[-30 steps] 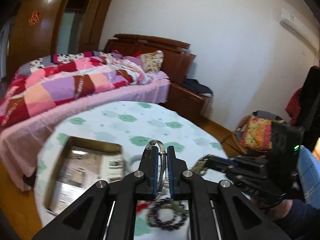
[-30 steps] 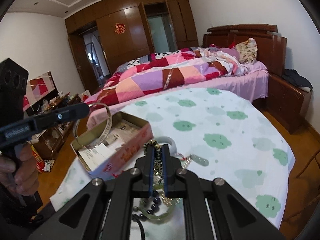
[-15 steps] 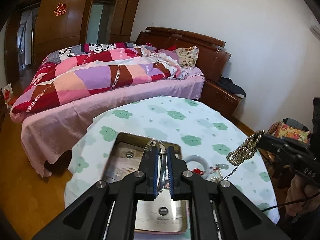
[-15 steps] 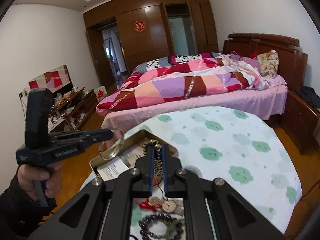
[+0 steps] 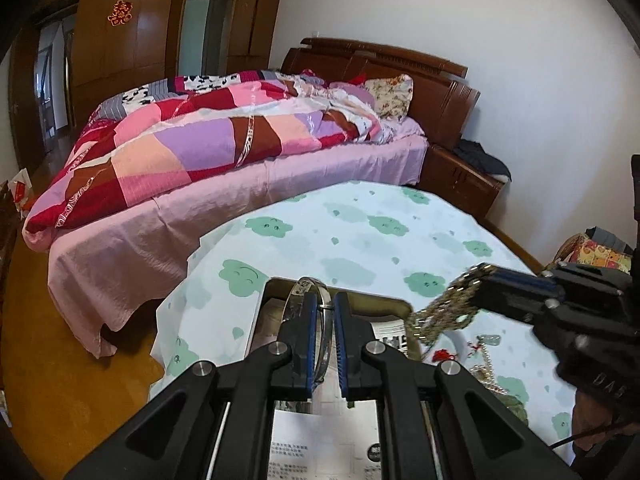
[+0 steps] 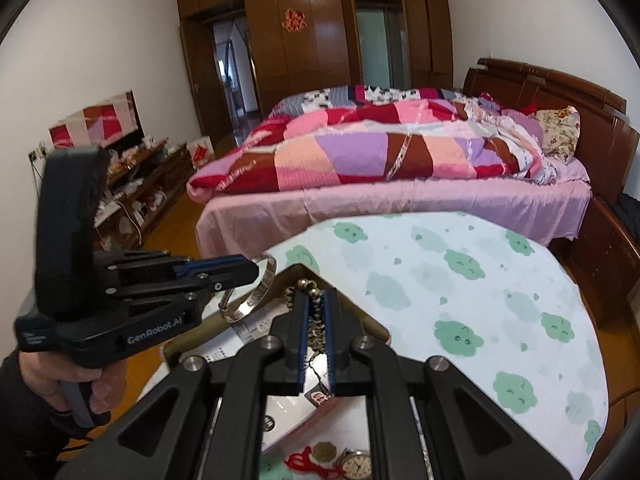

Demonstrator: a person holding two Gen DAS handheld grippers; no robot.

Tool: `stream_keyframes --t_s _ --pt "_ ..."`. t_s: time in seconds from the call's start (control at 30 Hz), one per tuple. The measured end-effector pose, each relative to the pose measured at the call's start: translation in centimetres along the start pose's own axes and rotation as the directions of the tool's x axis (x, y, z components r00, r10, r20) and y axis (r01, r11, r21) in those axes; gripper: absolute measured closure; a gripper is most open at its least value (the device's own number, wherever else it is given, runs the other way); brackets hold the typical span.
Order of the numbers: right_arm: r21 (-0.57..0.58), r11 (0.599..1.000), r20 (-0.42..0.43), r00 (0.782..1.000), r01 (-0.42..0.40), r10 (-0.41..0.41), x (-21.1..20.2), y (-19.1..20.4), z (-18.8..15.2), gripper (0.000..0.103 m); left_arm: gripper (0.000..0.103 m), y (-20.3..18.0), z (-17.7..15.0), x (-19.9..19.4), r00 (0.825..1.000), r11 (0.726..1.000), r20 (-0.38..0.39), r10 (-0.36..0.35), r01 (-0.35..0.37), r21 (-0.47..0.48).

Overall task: Organize jewelry
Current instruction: 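Carry the silver bangle and gold chain into the tin box and open both grippers, then move both grippers back over the jewelry pile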

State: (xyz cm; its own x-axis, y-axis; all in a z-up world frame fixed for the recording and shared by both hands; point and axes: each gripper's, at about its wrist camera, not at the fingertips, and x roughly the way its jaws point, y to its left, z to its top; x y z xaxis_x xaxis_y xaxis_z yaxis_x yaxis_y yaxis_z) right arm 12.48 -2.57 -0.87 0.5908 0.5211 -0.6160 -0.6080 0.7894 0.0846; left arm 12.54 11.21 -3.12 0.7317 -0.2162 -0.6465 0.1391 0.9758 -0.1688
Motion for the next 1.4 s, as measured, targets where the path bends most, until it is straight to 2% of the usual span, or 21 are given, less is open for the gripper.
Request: stream_keyframes --t_s 0.33,0.57,0.67,0.7,0.77,0.83,0.9,0.97,1.07,1.13,1.17,1.4 --pt "0.003 0.998 -0.104 0.993 0.059 -0.058 4.5 -0.6 -0.8 0.094 0.095 0.8 0.1 3.1 0.998 1.000 -0.064 0.023 -0.023 0.003" --pt "0.025 0.995 -0.153 0.984 0.094 -0.089 6.2 -1.5 -1.7 0.093 0.095 1.0 -0.3 4.2 0.994 0.998 -0.087 0.064 -0.063 0.019" --pt "0.041 0.994 -0.161 0.982 0.102 -0.095 6.5 -1.9 -1.8 0.091 0.094 0.9 -0.3 4.4 0.994 0.998 -0.087 0.061 -0.060 0.019" --pt "0.050 0.994 -0.163 0.982 0.102 -0.093 6.5 -2.2 -1.8 0.091 0.092 0.9 -0.3 4.4 0.995 0.998 -0.084 0.059 -0.058 0.017" --pt "0.049 0.993 -0.159 0.982 0.110 -0.101 6.3 -2.3 -1.9 0.083 0.078 0.7 -0.2 4.2 0.996 0.998 -0.076 0.056 -0.054 0.022" --pt "0.046 0.992 -0.151 0.982 0.120 -0.111 6.1 -2.3 -1.9 0.072 0.040 0.4 -0.1 3.7 0.996 0.997 -0.053 0.076 -0.075 0.029" --pt "0.055 0.991 -0.142 0.984 0.119 -0.111 5.7 -2.4 -1.9 0.067 0.029 0.5 -0.1 2.7 0.996 0.996 -0.008 0.090 -0.090 0.010" --pt "0.066 0.990 -0.130 0.985 0.124 -0.115 4.9 -2.5 -2.2 0.064 0.029 0.7 -0.1 2.0 0.998 0.998 0.006 0.064 -0.064 -0.010" --pt "0.085 0.990 -0.123 0.987 0.112 -0.101 3.6 -2.8 -2.6 0.063 0.029 0.6 -0.5 1.0 0.997 0.997 0.021 0.073 -0.072 -0.025" --pt "0.093 0.988 -0.118 0.987 0.120 -0.109 2.6 -3.0 -3.0 0.047 0.029 0.1 -1.0 0.4 0.996 0.996 0.029 0.086 -0.086 -0.024" --pt "0.098 0.988 -0.111 0.988 0.119 -0.108 1.9 -3.2 -3.3 0.044 0.029 -0.3 -1.4 0.0 0.996 0.996 0.038 0.086 -0.085 -0.022" --pt "0.116 0.986 -0.097 0.989 0.119 -0.108 -2.3 -4.3 -5.1 0.042 0.029 -3.1 -3.9 -2.2 0.995 0.997 0.062 0.076 -0.077 0.009"
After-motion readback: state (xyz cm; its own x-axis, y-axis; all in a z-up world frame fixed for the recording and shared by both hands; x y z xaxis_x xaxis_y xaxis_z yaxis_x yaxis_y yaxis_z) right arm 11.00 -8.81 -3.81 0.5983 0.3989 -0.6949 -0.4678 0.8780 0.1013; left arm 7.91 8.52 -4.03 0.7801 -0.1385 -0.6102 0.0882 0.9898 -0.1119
